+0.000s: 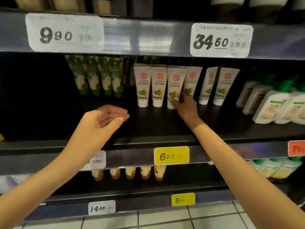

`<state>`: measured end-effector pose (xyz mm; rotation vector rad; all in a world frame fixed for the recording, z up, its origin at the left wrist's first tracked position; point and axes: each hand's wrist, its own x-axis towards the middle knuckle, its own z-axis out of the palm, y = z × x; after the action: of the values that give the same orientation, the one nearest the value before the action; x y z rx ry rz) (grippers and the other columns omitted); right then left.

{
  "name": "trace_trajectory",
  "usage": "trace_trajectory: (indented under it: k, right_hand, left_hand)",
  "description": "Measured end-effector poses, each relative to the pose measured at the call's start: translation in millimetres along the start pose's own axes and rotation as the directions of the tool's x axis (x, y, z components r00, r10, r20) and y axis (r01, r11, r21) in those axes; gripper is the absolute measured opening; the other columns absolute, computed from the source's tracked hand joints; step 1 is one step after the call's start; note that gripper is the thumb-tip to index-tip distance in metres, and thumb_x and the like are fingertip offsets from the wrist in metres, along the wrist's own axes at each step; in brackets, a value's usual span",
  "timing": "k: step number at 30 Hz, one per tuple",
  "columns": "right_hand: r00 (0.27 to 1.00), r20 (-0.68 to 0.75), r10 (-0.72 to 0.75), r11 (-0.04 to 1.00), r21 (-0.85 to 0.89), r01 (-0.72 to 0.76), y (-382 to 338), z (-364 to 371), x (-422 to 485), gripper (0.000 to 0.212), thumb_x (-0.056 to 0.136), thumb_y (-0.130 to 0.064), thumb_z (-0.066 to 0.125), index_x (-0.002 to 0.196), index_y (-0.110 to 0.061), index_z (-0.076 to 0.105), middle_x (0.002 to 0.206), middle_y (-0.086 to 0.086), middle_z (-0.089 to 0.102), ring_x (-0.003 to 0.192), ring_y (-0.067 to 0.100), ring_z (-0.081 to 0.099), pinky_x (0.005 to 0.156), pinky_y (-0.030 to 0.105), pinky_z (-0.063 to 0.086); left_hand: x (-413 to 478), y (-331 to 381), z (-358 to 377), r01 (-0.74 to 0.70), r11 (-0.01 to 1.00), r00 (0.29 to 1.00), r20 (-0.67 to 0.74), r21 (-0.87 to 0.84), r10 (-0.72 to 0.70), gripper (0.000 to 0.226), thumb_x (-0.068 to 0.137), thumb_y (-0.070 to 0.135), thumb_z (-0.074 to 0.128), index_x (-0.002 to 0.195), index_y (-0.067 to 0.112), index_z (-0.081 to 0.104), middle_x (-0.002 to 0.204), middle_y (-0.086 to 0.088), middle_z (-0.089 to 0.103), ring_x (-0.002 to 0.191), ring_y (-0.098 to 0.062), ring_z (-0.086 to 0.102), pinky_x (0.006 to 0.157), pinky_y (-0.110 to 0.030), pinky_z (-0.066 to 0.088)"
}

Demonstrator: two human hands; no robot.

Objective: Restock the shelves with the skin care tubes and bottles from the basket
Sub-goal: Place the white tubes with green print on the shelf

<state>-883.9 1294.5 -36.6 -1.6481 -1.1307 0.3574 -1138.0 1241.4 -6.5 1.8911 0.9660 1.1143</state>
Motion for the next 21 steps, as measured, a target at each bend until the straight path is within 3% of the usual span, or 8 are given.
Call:
trace_trajectory:
  k: [6, 11, 15, 19, 21]
  right_hand:
    - [1.000, -0.001, 0.013, 1.000, 0.009, -0.013, 3.6, 1.0, 2.0, 0.033, 0.089, -0.020, 0.061, 0.116, -0.003, 0.056, 0.122, 0.011, 0.059, 0.116, 0.021, 0.053, 0.072, 0.004, 0.028]
    - [1.000, 0.005, 0.025, 1.000, 0.001, -0.025, 4.0, 0.5, 3.2, 0.043, 0.089, -0.023, 0.061, 0.126, -0.004, 0.050, 0.130, 0.011, 0.055, 0.123, 0.022, 0.048, 0.095, 0.023, 0.036]
    - [1.000, 0.005, 0.011, 1.000, -0.008, -0.011, 2.0, 2.9, 1.8, 0.047, 0.088, -0.023, 0.062, 0.128, -0.003, 0.048, 0.132, 0.012, 0.054, 0.125, 0.023, 0.048, 0.096, 0.023, 0.037]
    - [1.000, -0.012, 0.000, 1.000, 0.005, 0.000, -2.7, 2.4, -1.7, 0.048, 0.084, -0.021, 0.067, 0.124, 0.000, 0.049, 0.128, 0.014, 0.056, 0.121, 0.023, 0.051, 0.091, 0.018, 0.038]
    - [0.999, -0.043, 0.004, 1.000, -0.030, -0.006, -5.5, 2.1, -7.0, 0.054, 0.084, -0.025, 0.067, 0.127, 0.002, 0.047, 0.131, 0.016, 0.051, 0.123, 0.024, 0.049, 0.097, 0.021, 0.039]
  left_hand:
    - [15.1, -1.2, 10.7, 0.036, 0.997, 0.999, 0.003, -0.062, -0.035, 0.023, 0.087, -0.002, 0.053, 0.093, 0.016, 0.064, 0.097, 0.001, 0.070, 0.094, -0.004, 0.065, 0.085, -0.010, 0.048]
    - [21.2, -2.9, 17.2, 0.086, 0.992, 0.996, 0.028, -0.090, -0.084, 0.024, 0.086, -0.004, 0.051, 0.090, 0.016, 0.064, 0.098, -0.003, 0.068, 0.099, -0.012, 0.064, 0.089, -0.018, 0.050]
    - [26.7, -1.2, 15.8, 0.168, 0.978, 0.986, 0.014, -0.127, -0.167, 0.025, 0.087, -0.007, 0.046, 0.086, 0.013, 0.060, 0.099, -0.011, 0.065, 0.104, -0.023, 0.060, 0.095, -0.033, 0.046]
    - [35.8, -0.1, 14.2, 0.271, 0.961, 0.961, -0.037, -0.051, -0.273, 0.017, 0.087, -0.010, 0.049, 0.096, -0.001, 0.060, 0.106, -0.020, 0.062, 0.110, -0.028, 0.058, 0.102, -0.037, 0.042]
    - [34.4, 2.5, 14.5, 0.276, 0.961, 0.961, -0.027, 0.028, -0.275, 0.015, 0.086, -0.005, 0.053, 0.094, 0.005, 0.061, 0.107, -0.019, 0.064, 0.109, -0.027, 0.059, 0.104, -0.038, 0.042]
